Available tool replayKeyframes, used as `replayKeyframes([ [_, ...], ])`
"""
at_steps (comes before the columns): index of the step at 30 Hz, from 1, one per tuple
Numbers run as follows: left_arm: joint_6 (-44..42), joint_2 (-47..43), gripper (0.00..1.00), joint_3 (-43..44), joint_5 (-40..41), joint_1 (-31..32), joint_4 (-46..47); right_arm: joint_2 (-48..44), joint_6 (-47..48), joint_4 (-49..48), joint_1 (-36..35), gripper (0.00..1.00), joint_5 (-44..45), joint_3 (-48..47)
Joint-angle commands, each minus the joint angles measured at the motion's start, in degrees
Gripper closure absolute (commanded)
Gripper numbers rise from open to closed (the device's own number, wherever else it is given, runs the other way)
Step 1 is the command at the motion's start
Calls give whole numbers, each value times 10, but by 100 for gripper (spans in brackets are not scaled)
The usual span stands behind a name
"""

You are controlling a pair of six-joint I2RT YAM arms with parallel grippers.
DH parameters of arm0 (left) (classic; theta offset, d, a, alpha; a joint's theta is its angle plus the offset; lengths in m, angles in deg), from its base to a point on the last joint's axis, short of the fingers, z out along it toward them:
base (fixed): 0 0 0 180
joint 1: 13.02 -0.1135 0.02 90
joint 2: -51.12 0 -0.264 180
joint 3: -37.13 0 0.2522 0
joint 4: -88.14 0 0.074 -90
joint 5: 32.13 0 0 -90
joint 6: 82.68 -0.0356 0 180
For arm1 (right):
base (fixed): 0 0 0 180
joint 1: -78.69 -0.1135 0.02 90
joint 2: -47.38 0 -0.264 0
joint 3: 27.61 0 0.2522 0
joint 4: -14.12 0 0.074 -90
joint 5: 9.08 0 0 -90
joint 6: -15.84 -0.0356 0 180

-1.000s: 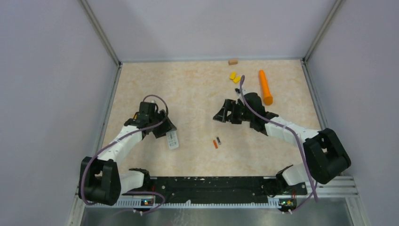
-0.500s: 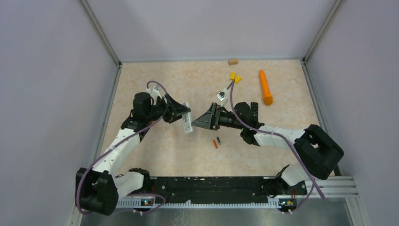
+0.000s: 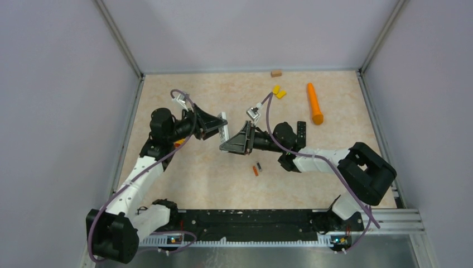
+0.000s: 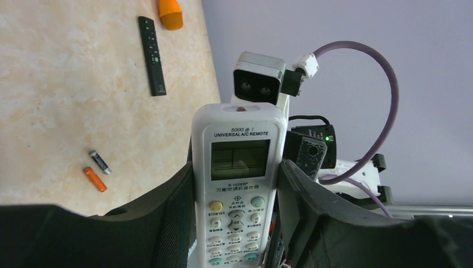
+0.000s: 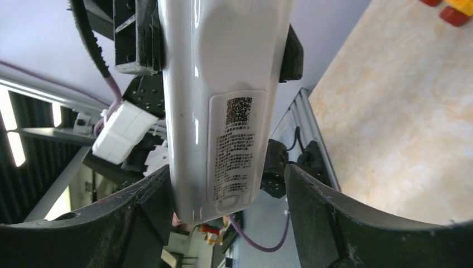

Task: Load the batteries into the remote control
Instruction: Adjust the remote control.

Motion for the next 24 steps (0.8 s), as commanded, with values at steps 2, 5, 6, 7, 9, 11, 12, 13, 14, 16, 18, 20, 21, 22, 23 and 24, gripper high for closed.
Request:
replayKeyframes([
  [2, 27, -28, 63, 21, -20, 3, 64, 12, -38, -125, -12, 35, -13, -17],
  [5, 24, -32, 61, 21, -21, 3, 63, 11, -36, -141, -12, 47, -12, -22],
  [6, 23, -33, 60, 21, -21, 3, 62, 11, -33, -142, -12, 50, -11, -22],
  [7, 22, -33, 60, 20, -22, 3, 62, 10, -28, -140, -12, 53, -10, -23],
  [9, 19, -36, 58, 20, -23, 2, 61, 8, -19, -129, -12, 58, -6, -25],
  [11, 12, -38, 51, 19, -23, 2, 57, 6, -5, -120, -12, 63, -4, -26],
  [12, 6, -40, 39, 19, -23, 3, 52, 5, 5, -109, -12, 65, -4, -28],
  [13, -5, -44, 25, 21, -20, 3, 41, 2, 22, -91, -12, 68, -3, -32],
  [14, -20, -48, 5, 23, -12, 2, 29, -2, 46, -58, -12, 70, -1, -35],
  [16, -65, -56, 1, 32, 10, 3, -10, -18, 127, 40, -13, 72, 14, -50],
  [18, -116, -57, 1, 51, 39, 2, -71, -44, 247, 186, -25, 73, 77, -70],
  [20, -156, -53, 1, 70, 77, 2, -143, -55, 368, 345, -50, 73, 177, -110],
  [21, -166, -50, 1, 75, 92, 3, -161, -54, 412, 427, -63, 73, 245, -136],
  [22, -170, -46, 1, 76, 101, 3, -170, -53, 437, 462, -72, 73, 280, -148],
  [23, -172, -42, 1, 75, 106, 3, -172, -52, 452, 479, -76, 73, 304, -153],
  [24, -170, -38, 1, 73, 112, 3, -172, -53, 459, 484, -77, 74, 320, -152],
])
